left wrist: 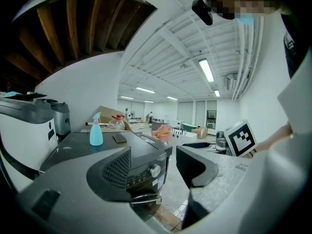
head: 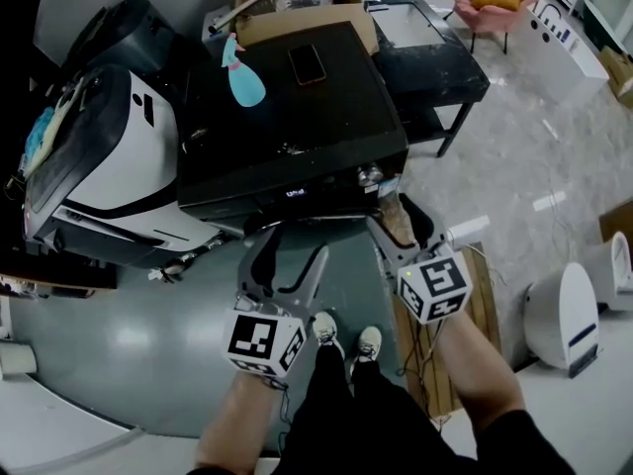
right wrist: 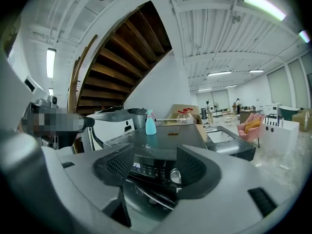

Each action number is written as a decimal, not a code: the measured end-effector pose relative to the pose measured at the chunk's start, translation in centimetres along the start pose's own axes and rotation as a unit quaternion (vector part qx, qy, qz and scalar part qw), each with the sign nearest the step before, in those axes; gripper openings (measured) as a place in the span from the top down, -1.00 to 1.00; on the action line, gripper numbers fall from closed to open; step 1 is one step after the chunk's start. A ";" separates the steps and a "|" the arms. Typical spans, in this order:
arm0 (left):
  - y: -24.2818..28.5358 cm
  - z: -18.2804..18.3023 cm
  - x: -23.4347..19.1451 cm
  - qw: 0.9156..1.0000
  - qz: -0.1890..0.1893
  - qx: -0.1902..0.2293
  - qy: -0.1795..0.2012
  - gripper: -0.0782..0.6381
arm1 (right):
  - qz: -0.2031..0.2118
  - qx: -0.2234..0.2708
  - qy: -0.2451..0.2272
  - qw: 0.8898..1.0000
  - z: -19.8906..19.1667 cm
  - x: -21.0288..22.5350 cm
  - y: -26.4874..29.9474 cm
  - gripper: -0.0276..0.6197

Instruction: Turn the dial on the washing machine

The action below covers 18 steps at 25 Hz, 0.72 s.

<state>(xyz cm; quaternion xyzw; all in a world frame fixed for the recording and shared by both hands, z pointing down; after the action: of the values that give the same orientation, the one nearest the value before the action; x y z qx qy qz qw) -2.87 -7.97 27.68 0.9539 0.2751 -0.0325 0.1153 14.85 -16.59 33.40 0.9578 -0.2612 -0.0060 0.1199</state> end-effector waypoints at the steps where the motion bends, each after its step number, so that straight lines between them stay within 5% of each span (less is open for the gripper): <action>1: 0.3 -0.3 -0.3 1.000 -0.003 0.000 0.001 0.02 | -0.006 0.001 -0.004 1.000 -0.2 0.0 0.4 0.11; 18: 3.2 -8.3 -6.6 0.998 -0.033 -0.056 -0.020 0.02 | -0.078 -0.028 -0.053 0.995 -7.1 0.0 8.5 0.09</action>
<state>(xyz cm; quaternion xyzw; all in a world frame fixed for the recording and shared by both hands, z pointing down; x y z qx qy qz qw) -6.77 -12.01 37.23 0.9357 0.3051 -0.0401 0.1726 11.19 -22.06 42.23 0.9699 -0.1914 -0.0731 0.1319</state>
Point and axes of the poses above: the fingertips, and each gripper's own axes: y forward along the fingers, x to its right, z out of its top, the point moved 6 cm from there along -y, backward along the fingers, and after that the axes turned 12 degrees about -z, right-handed, at the moved point
